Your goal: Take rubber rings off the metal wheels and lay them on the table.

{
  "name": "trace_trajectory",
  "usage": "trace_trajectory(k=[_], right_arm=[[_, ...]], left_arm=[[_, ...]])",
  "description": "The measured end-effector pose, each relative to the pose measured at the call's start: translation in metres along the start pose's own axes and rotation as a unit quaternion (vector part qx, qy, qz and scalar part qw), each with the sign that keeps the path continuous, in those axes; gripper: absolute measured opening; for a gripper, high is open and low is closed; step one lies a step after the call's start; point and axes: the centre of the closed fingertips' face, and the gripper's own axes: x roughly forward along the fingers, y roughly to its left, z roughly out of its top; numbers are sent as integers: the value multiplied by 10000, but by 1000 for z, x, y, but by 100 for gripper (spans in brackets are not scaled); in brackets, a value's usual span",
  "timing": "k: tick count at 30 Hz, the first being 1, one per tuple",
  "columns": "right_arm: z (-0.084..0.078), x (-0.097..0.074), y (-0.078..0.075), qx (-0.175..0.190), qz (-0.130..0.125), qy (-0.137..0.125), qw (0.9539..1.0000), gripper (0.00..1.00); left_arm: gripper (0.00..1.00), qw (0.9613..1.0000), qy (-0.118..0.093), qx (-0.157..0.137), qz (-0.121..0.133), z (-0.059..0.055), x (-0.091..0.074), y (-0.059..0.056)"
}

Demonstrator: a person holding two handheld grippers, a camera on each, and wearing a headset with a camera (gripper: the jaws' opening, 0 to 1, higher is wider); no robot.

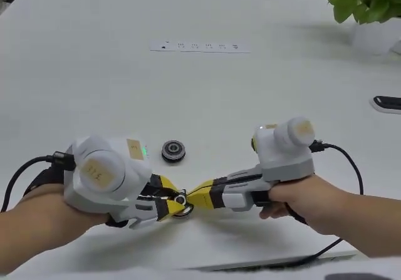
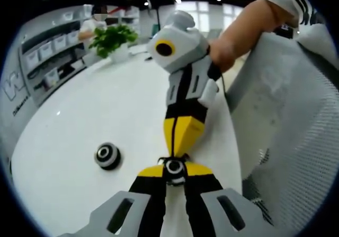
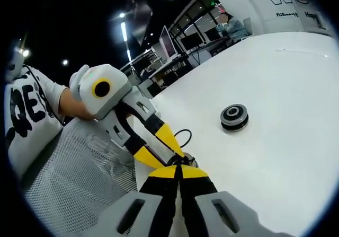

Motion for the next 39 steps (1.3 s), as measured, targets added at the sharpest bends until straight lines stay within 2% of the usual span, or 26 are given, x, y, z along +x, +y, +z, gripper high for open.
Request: trace_trajectory(k=[6,7,8,9,22,30,39], right_arm=[[1,1,2,-24,31,2,10000,0],[2,3,15,37,346,-23,9994,0],[2,5,12,-33,216,-17,9998,0],[1,4,11,-265,129,72,9995,0],[2,1,3,-224,6,51,9997,0],[3,-1,1,-194,-15,14,9998,0],[6,-4,2,-164,-3,-53,9999,0]], left_arm=[[12,10000,-6,5,-2,0,0,0],[12,10000,-12,7,-2,1,0,-1],[12,10000,-13,10,1,1,0,-1],[12,10000,-9,32,-8,1,0,-1],[13,9999,-98,49,-22,-2,-1,2],[14,9998,-60,158,-121,-2,0,2],[19,9995,-170,180,-218,6,-10,-2]])
